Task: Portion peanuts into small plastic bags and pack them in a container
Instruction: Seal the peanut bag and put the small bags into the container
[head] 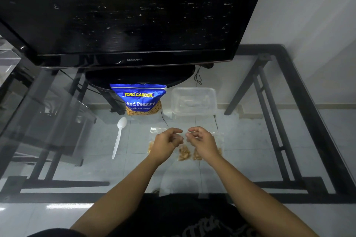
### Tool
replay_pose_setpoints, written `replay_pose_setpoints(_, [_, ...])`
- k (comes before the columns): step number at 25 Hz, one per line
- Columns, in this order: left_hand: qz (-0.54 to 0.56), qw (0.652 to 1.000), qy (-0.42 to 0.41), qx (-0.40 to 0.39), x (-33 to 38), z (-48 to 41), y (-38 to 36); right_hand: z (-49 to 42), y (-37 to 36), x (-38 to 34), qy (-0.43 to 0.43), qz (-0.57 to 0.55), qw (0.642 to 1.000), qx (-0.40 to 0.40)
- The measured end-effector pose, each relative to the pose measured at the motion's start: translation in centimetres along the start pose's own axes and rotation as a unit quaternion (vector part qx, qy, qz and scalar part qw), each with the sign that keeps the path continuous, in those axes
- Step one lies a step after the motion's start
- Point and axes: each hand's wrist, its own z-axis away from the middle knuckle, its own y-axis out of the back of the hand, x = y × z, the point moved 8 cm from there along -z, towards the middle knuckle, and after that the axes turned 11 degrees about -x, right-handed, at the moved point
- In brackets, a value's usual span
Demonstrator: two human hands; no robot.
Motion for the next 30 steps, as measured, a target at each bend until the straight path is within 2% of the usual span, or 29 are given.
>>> replay_pose_setpoints(2, [0.016, 1.000, -0.005, -0.008, 0.5, 0.1, 0.1, 0.2, 0.0, 0.4, -0.011, -0.018, 1.000, 0.001])
replay_pose_setpoints(4, [-0.038, 0.999, -0.018, -0.022, 1.4, 0.0, -0.1, 0.3, -0.3, 0.4, -0.014, -0.017, 1.000, -0.001])
replay_pose_setpoints(7, [-0.108, 0.993, -0.015, -0.038, 1.8, -0.5, -0.3, 0.2, -0.4, 0.0, -0.008, 0.071, 0.997, 0.024])
replay_pose_setpoints(10, [-0.098, 0.994, 0.016, -0.032, 1.1, -0.9, 0.3, 0.5, -0.4, -0.2, -0.020, 0.129, 0.990, 0.059])
replay_pose_setpoints(16, [-0.077, 0.995, 0.048, -0.031, 0.3, -0.5, 1.3, 0.7, 0.3, -0.1, -0.026, 0.118, 0.991, 0.059])
replay_pose_setpoints(19, [-0.046, 0.997, 0.053, -0.021, 0.1, 0.0, 1.4, 0.5, 0.4, 0.5, -0.036, 0.076, 0.996, 0.034])
replay_pose_setpoints(22, [0.031, 0.996, 0.047, -0.076, -0.2, 0.7, 0.1, 0.4, 0.3, 1.1, -0.040, -0.086, 0.995, -0.043])
replay_pose_setpoints(23, [0.031, 0.995, 0.044, -0.088, -0.3, 0.9, -0.4, 0.3, 0.5, 1.2, -0.038, -0.102, 0.992, -0.060])
replay_pose_setpoints(24, [0.018, 0.996, 0.044, -0.079, -0.3, 1.0, -0.4, 0.2, 0.8, 1.2, -0.035, -0.072, 0.994, -0.068])
replay_pose_setpoints(26, [-0.035, 0.998, 0.044, -0.018, -0.2, 0.8, 0.3, 0.0, 2.0, 0.8, -0.009, 0.097, 0.994, -0.047])
replay_pose_setpoints(28, [-0.143, 0.988, 0.046, 0.030, 0.3, 0.5, 0.8, 0.3, 3.4, 0.0, 0.046, 0.258, 0.965, 0.008])
replay_pose_setpoints(30, [-0.247, 0.964, 0.072, 0.074, 0.4, 0.5, 1.1, 1.1, 4.7, 0.1, 0.067, 0.333, 0.940, 0.035])
